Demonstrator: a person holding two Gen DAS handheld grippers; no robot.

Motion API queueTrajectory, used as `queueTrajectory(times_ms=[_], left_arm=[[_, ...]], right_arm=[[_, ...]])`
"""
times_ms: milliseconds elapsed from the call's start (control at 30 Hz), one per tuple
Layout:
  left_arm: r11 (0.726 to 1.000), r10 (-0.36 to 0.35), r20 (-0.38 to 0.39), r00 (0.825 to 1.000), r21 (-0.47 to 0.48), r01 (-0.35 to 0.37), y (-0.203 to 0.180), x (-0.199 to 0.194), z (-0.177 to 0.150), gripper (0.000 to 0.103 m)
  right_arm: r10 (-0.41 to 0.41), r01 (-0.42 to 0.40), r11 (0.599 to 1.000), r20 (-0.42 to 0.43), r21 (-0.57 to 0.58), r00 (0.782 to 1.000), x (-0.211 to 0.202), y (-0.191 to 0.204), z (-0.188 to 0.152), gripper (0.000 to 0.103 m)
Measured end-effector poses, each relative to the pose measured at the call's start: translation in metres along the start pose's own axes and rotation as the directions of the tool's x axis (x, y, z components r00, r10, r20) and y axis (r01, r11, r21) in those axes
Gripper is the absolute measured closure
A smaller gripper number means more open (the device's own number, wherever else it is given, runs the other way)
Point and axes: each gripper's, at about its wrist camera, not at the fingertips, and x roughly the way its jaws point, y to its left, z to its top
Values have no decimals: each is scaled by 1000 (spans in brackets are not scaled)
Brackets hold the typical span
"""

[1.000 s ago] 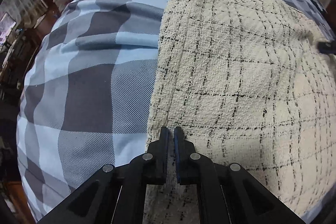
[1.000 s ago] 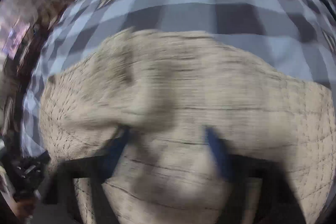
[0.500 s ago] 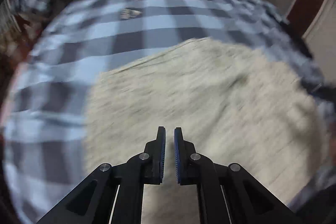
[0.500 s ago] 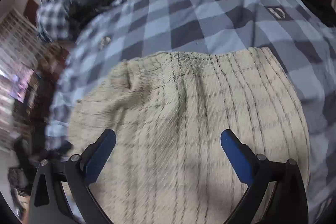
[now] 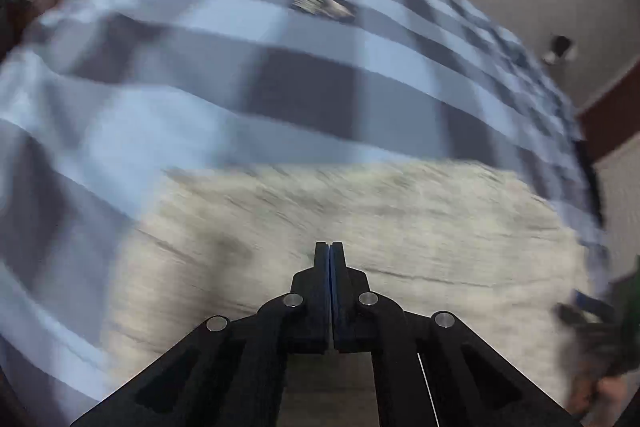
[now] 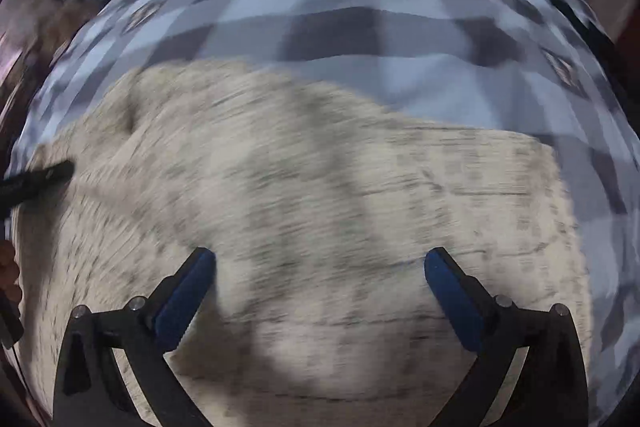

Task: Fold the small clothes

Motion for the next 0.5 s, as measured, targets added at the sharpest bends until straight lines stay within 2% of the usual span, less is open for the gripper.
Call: queueTrajectory(times_ms=[33, 67, 100, 133, 167, 233, 267, 333, 367, 400, 433, 467, 500], left_arm=[[994, 105, 22, 994, 16, -105, 7, -2, 2, 99], [985, 167, 36, 985, 25, -168, 15, -5, 3, 99], [983, 182, 37, 983, 30, -183, 24, -7, 4, 99], [987, 152, 30, 988, 37, -153, 29, -10, 4, 99], [986, 153, 24, 988, 64, -155, 28, -14, 3, 99], [979, 171, 35, 985, 103, -174, 23, -26, 3, 99], [979, 173, 58, 983, 99, -178, 21, -37, 4, 99], [984, 155, 151, 976, 64, -166, 12, -69, 6, 99], [990, 117, 182, 976, 58, -129, 8, -82, 7, 99], [995, 58, 196, 979, 64, -72, 1, -94, 6, 99], [996, -8, 179, 984, 86, -7, -9, -102, 0, 99], [993, -54, 155, 986, 108, 38, -17, -105, -6, 99], [983, -108, 82, 991, 155, 95, -31, -102, -19, 99]], right_arm=[[-2, 2, 1000, -9, 20, 1000, -1, -5, 0, 1], [-15, 15, 1000, -5, 25, 1000, -3, -6, -1, 1], [-52, 52, 998, 3, 18, 999, -8, -4, -1, 1], [-86, 86, 996, 3, 14, 996, -12, -3, 0, 1], [-135, 135, 991, 3, 12, 991, -18, -2, 1, 1], [-249, 249, 968, 32, 9, 968, -37, 1, 5, 1], [-297, 297, 955, 65, 11, 953, -52, 0, 5, 1], [-308, 306, 951, 106, 36, 945, -74, -3, 5, 1], [-271, 267, 962, 108, 56, 957, -83, -3, 3, 1], [-191, 184, 980, 106, 73, 976, -91, -2, 0, 1], [-73, 64, 994, 104, 85, 992, -97, 1, -4, 1], [24, -33, 995, 99, 91, 995, -96, 3, -8, 1], [139, -146, 984, 82, 100, 987, -94, 9, -13, 1]])
